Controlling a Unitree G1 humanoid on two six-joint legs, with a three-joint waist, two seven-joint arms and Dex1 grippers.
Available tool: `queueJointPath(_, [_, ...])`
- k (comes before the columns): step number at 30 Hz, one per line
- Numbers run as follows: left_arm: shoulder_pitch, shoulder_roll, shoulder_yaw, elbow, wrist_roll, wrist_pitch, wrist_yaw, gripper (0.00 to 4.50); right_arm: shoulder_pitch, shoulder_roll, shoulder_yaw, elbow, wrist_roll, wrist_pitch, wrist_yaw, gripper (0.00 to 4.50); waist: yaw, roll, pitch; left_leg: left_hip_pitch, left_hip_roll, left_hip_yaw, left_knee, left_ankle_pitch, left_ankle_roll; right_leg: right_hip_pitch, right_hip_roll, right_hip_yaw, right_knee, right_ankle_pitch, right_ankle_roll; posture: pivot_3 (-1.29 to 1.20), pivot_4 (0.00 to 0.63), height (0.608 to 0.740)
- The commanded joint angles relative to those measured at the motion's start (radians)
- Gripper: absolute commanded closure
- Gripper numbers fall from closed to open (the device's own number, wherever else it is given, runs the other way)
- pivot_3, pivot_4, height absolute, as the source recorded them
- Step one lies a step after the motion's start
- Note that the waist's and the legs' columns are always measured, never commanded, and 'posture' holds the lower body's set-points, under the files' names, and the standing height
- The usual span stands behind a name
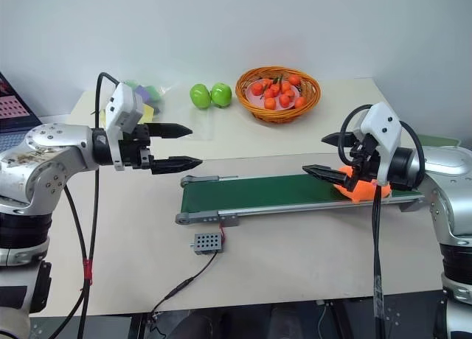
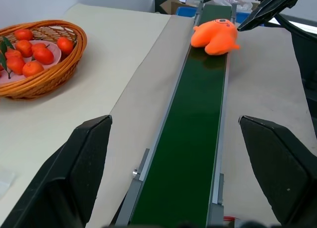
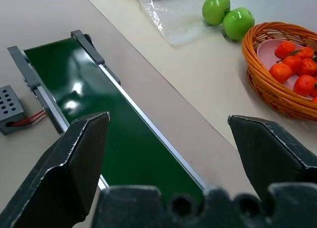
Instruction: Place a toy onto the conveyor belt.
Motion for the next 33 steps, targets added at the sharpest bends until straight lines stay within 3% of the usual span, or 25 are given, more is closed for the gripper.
queueJointPath(1, [-0.034, -0.002, 0.02, 0.0, -0.017, 0.014, -0.006, 0.13, -0.017, -0.005, -0.021, -0.017, 0.004, -0.016, -0.007, 0.0, 0.0, 0.0, 0.0, 0.0, 0.0, 0.0, 0.0, 0.0, 0.0, 0.0, 0.0, 0.0, 0.0, 0.0, 0.0, 0.0, 0.15, 0.74])
queueJointPath(33, [-0.126, -0.144, 0.09, 0.034, -0.112, 0.024, 0.035, 0.13, -0.028, -0.032, -0.051, -0.02, 0.032, -0.002, -0.003, 0.0, -0.001, 0.0, 0.0, 0.0, 0.0, 0.0, 0.0, 0.0, 0.0, 0.0, 0.0, 0.0, 0.0, 0.0, 0.0, 0.0, 0.15, 0.74])
